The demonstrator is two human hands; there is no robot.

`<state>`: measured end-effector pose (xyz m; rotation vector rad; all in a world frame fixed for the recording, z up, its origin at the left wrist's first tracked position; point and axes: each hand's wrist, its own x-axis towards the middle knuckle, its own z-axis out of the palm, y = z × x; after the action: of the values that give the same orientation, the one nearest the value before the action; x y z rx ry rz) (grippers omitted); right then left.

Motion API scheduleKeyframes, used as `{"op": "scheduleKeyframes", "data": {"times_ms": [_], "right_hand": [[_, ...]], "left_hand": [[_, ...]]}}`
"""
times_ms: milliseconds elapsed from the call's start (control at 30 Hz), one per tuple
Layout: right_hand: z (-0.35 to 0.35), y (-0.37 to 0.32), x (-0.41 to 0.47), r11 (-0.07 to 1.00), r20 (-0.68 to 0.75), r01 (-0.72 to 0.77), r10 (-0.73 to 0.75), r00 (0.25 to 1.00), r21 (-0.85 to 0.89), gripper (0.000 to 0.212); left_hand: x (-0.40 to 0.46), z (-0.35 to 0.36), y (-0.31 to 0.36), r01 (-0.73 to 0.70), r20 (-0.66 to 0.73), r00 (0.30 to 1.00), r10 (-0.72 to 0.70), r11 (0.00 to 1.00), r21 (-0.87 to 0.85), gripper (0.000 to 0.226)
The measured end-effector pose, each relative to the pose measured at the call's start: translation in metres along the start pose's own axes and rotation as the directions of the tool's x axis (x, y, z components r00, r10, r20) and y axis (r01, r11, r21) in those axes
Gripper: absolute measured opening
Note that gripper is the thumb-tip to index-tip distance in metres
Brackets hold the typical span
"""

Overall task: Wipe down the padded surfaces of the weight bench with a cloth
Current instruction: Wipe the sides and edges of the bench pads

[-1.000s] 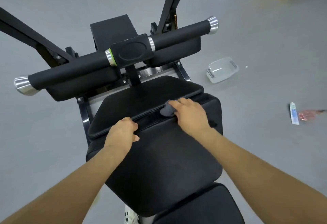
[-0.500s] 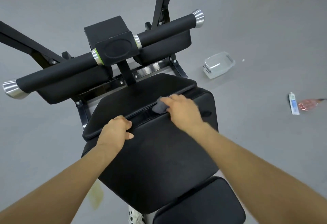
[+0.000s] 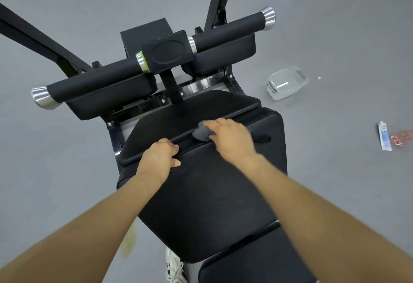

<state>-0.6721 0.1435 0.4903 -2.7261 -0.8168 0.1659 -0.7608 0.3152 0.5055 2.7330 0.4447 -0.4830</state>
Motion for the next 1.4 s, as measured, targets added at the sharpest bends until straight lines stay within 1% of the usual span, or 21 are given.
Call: {"op": "scheduleKeyframes", "data": {"times_ms": [67, 167, 267, 300, 400, 500, 600, 633, 700, 767, 833, 900, 933, 1000, 1067, 1133, 1167, 1200, 1267, 1333, 1400], "right_hand": [[-0.007, 0.034, 0.001, 0.996, 0.004, -0.035, 0.035, 0.999, -0.087, 0.041], [-0.018, 0.076, 0.007, 0.969, -0.090, -0.224, 0.216, 0.972, -0.099, 0.038], [-0.011, 0.062, 0.011, 0.944, -0.121, -0.313, 0.301, 0.946, -0.102, 0.031], [-0.008, 0.049, 0.012, 0.943, -0.123, -0.314, 0.301, 0.946, -0.110, 0.030], [0.009, -0.002, 0.012, 0.969, -0.118, -0.219, 0.205, 0.972, -0.115, 0.032], [0.024, -0.049, 0.000, 0.989, -0.106, -0.149, 0.147, 0.983, -0.012, 0.036], [0.017, -0.047, -0.009, 0.998, -0.007, -0.013, 0.014, 1.000, 0.055, 0.041], [0.011, -0.036, -0.006, 0.999, 0.036, -0.012, 0.010, 0.999, 0.048, 0.042], [0.003, -0.016, 0.002, 0.993, 0.082, -0.111, 0.108, 0.991, 0.044, 0.040], [0.006, -0.017, 0.005, 0.970, 0.030, -0.238, 0.237, 0.971, 0.052, 0.036], [0.017, -0.041, 0.002, 0.961, -0.062, -0.277, 0.276, 0.959, -0.006, 0.034], [0.028, -0.075, -0.005, 0.971, -0.090, -0.234, 0.230, 0.969, -0.040, 0.035], [0.032, -0.093, -0.008, 0.982, -0.073, -0.185, 0.182, 0.981, -0.038, 0.035], [0.042, -0.130, -0.013, 0.999, -0.001, -0.041, 0.041, 0.999, 0.013, 0.035], [0.049, -0.159, -0.018, 0.991, 0.077, 0.092, -0.100, 0.992, 0.094, 0.037], [0.045, -0.155, -0.011, 0.985, 0.123, 0.153, -0.162, 0.979, 0.080, 0.038], [0.040, -0.141, -0.006, 0.988, 0.130, 0.152, -0.152, 0.980, 0.011, 0.038], [0.034, -0.122, -0.003, 0.990, 0.124, 0.121, -0.112, 0.986, -0.073, 0.036], [0.019, -0.082, 0.001, 0.983, 0.045, -0.038, 0.046, 0.998, -0.180, 0.034], [0.020, -0.073, -0.001, 0.972, -0.036, -0.165, 0.161, 0.986, -0.169, 0.034], [0.034, -0.095, -0.002, 0.970, -0.067, -0.187, 0.179, 0.982, -0.154, 0.033]], "left_hand": [[0.000, 0.000, 0.000, 0.015, -0.008, 1.000, -0.016, 0.999, -0.036, 0.028], [0.004, 0.000, 0.000, 0.029, -0.001, 1.000, -0.029, 0.997, -0.070, 0.029], [0.004, 0.003, -0.003, 0.031, -0.009, 0.999, -0.032, 0.995, -0.093, 0.032], [0.004, 0.003, -0.004, 0.025, -0.013, 1.000, -0.026, 0.995, -0.097, 0.032], [0.007, 0.001, -0.005, 0.004, -0.004, 1.000, -0.004, 0.994, -0.111, 0.034], [-0.001, 0.000, -0.013, -0.013, 0.035, 0.999, 0.020, 0.983, -0.185, 0.050], [-0.028, -0.001, -0.041, 0.015, -0.109, 0.993, -0.042, 0.971, -0.239, 0.050], [-0.038, -0.002, -0.053, 0.023, -0.172, 0.983, -0.065, 0.971, -0.236, 0.049], [-0.056, -0.003, -0.076, 0.054, -0.254, 0.960, -0.117, 0.968, -0.243, 0.049], [-0.069, -0.001, -0.093, 0.106, -0.248, 0.950, -0.191, 0.941, -0.321, 0.051], [-0.074, 0.005, -0.099, 0.149, -0.210, 0.944, -0.255, 0.896, -0.418, 0.050], [-0.073, 0.009, -0.099, 0.178, -0.194, 0.933, -0.304, 0.857, -0.483, 0.049], [-0.071, 0.010, -0.099, 0.183, -0.198, 0.928, -0.316, 0.848, -0.498, 0.048], [-0.072, 0.011, -0.099, 0.181, -0.197, 0.929, -0.314, 0.848, -0.497, 0.048], [-0.074, 0.009, -0.099, 0.174, -0.195, 0.935, -0.296, 0.863, -0.473, 0.047], [-0.074, 0.008, -0.097, 0.173, -0.187, 0.941, -0.284, 0.874, -0.454, 0.046], [-0.073, 0.007, -0.097, 0.175, -0.180, 0.942, -0.283, 0.873, -0.455, 0.047], [-0.072, 0.007, -0.097, 0.178, -0.172, 0.943, -0.284, 0.869, -0.461, 0.047], [-0.070, 0.006, -0.098, 0.179, -0.161, 0.946, -0.281, 0.868, -0.463, 0.047], [-0.069, 0.009, -0.101, 0.167, -0.173, 0.947, -0.271, 0.874, -0.455, 0.043], [-0.070, 0.011, -0.101, 0.162, -0.179, 0.948, -0.262, 0.884, -0.438, 0.036]]}}
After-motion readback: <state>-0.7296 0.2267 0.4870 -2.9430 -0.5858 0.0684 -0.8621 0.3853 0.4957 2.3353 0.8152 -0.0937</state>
